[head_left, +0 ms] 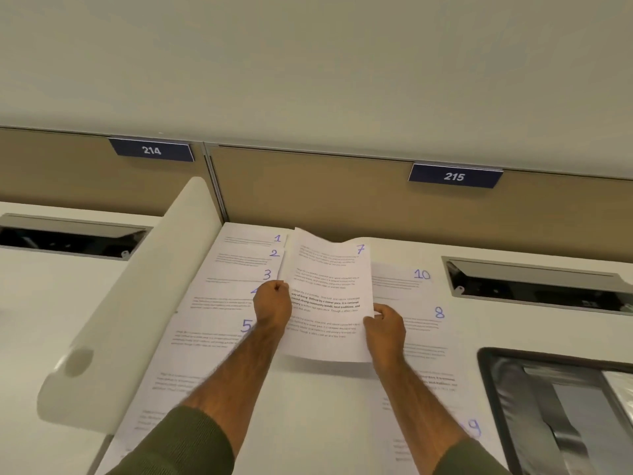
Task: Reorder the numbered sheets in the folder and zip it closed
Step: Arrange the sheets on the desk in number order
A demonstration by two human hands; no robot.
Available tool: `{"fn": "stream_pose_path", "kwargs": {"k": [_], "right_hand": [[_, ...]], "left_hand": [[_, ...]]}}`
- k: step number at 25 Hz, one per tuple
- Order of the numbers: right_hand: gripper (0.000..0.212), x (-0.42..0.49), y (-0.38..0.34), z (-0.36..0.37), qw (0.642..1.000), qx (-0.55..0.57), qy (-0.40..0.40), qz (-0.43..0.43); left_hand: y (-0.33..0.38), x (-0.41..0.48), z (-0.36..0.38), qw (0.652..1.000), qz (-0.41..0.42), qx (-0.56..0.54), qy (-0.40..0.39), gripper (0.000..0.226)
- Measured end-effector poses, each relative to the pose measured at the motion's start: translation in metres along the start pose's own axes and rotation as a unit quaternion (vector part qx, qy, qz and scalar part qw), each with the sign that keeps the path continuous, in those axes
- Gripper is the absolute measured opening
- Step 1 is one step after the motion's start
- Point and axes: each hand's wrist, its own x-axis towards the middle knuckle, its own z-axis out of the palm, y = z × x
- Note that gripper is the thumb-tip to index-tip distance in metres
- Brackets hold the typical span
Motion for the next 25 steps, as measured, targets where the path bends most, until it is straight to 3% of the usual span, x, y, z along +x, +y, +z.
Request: {"fn": "stream_pose_path", "kwargs": {"k": [3, 12, 19, 25], "right_hand": [[0.034, 0.014, -0.003, 0.021, 0.999, -0.033, 0.013, 0.005], [0.031, 0.060, -0.002, 0.040, 0.993, -0.089, 0.055, 0.046], [0.028, 0.067, -0.001, 0.047, 0.994, -0.085, 0.043, 0.047], [0.033, 0.056, 0.002, 0.027, 0.995, -0.076, 0.036, 0.054]], "left_hand": [[-0.006, 0.028, 0.009, 0.998, 0.016, 0.063, -0.018, 0.022], [-0.008, 0.067, 0.043, 0.994, 0.006, 0.091, -0.060, 0.024], [-0.005, 0.059, 0.044, 0.993, 0.009, 0.105, -0.051, 0.038], [-0.013, 0.034, 0.041, 0.992, 0.046, 0.120, -0.017, 0.037]]}}
